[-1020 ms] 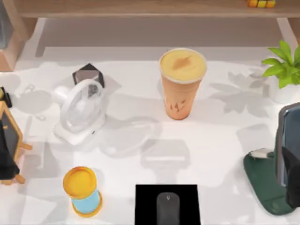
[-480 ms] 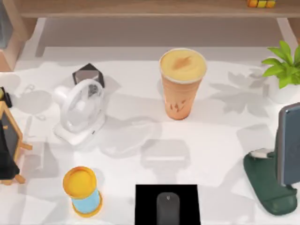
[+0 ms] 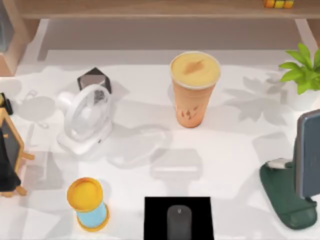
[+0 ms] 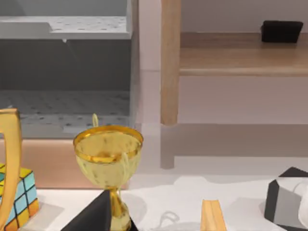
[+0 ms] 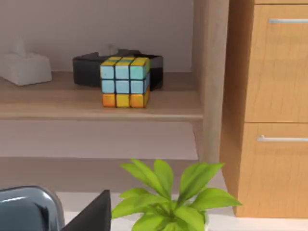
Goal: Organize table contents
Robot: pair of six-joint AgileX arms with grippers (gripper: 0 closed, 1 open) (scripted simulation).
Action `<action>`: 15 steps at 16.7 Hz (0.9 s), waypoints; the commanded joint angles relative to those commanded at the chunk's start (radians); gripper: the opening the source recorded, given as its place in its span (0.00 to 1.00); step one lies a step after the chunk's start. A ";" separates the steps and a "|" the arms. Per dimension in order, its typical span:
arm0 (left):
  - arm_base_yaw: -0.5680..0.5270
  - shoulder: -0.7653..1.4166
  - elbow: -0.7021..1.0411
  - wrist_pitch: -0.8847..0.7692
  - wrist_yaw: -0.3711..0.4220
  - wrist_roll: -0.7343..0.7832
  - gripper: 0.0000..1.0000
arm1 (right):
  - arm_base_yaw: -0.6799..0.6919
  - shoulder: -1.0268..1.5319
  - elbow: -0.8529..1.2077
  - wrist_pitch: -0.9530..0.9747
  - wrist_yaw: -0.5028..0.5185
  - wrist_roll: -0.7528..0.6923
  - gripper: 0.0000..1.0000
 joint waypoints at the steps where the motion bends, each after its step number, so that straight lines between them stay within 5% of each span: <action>1: 0.000 0.000 0.000 0.000 0.000 0.000 1.00 | -0.020 -0.009 -0.035 0.003 -0.006 -0.001 1.00; 10: -0.009 0.009 0.003 0.006 -0.001 0.000 1.00 | -0.046 -0.022 -0.092 0.004 -0.013 -0.002 1.00; 15: -0.177 0.204 0.062 0.124 -0.045 0.004 1.00 | -0.046 -0.022 -0.092 0.004 -0.013 -0.002 1.00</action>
